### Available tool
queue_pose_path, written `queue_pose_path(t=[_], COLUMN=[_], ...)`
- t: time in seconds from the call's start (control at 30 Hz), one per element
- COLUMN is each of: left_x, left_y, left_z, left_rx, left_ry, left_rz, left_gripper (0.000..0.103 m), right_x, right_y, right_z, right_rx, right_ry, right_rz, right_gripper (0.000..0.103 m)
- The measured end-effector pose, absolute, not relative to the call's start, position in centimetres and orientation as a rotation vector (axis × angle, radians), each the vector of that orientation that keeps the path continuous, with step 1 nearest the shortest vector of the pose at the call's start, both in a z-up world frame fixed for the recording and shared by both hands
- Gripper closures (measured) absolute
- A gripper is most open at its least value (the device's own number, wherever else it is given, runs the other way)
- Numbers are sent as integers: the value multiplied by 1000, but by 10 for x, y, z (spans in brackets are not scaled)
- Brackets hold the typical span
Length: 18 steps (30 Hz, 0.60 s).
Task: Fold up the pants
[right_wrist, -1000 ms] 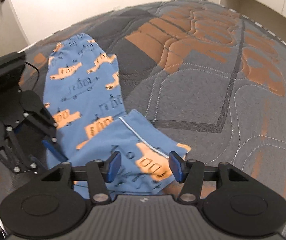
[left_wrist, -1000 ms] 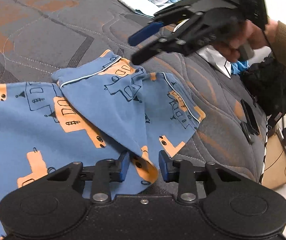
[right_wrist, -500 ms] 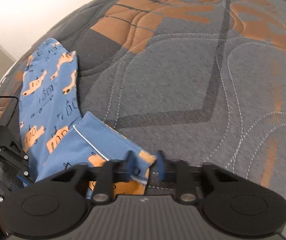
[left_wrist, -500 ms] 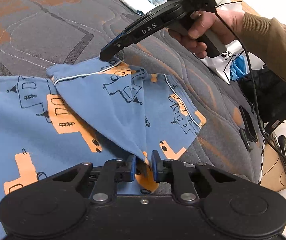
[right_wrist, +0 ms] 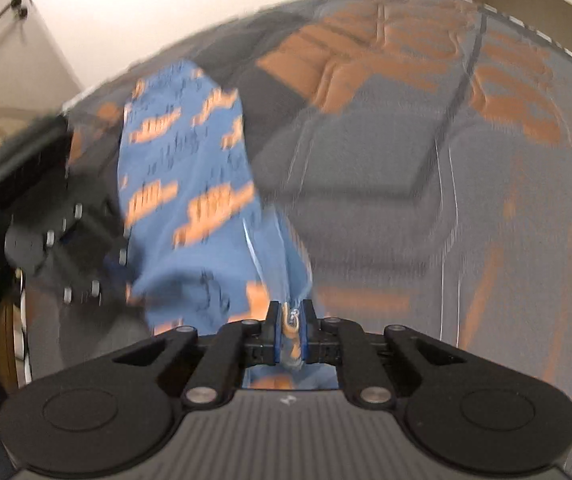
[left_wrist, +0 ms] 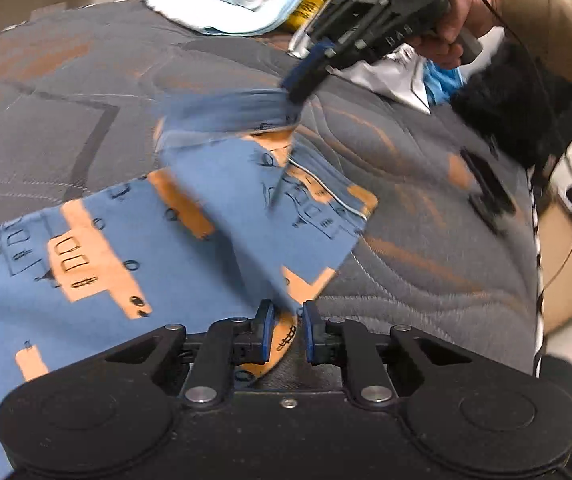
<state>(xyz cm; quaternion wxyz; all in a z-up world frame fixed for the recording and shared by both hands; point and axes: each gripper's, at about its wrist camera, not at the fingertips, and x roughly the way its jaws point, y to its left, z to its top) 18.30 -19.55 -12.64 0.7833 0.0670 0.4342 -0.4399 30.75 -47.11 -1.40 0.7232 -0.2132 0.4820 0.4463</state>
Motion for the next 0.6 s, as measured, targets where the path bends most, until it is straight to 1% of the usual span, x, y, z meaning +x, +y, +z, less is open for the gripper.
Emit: queue_pose_path(t=[0.07, 0.17, 0.33, 0.43, 0.6], left_x=[181, 180, 181, 182, 186], left_y=[-200, -205, -213, -220, -244], left_z=[-129, -130, -128, -124, -120], left_rx=[151, 163, 162, 150, 110], left_ry=[949, 956, 966, 956, 947], left_rz=[-956, -956, -950, -960, -982], left_gripper=[88, 87, 87, 83, 83], right_x=[302, 288, 278, 275, 277], right_y=[-476, -489, -495, -499, -500], right_z=[-20, -44, -63, -58, -39], right_rx=[-477, -446, -420, -439, -515], right_ry=[1078, 1095, 1076, 1023, 950], right_rz=[972, 917, 869, 844, 805], right_gripper=[94, 94, 94, 94, 96])
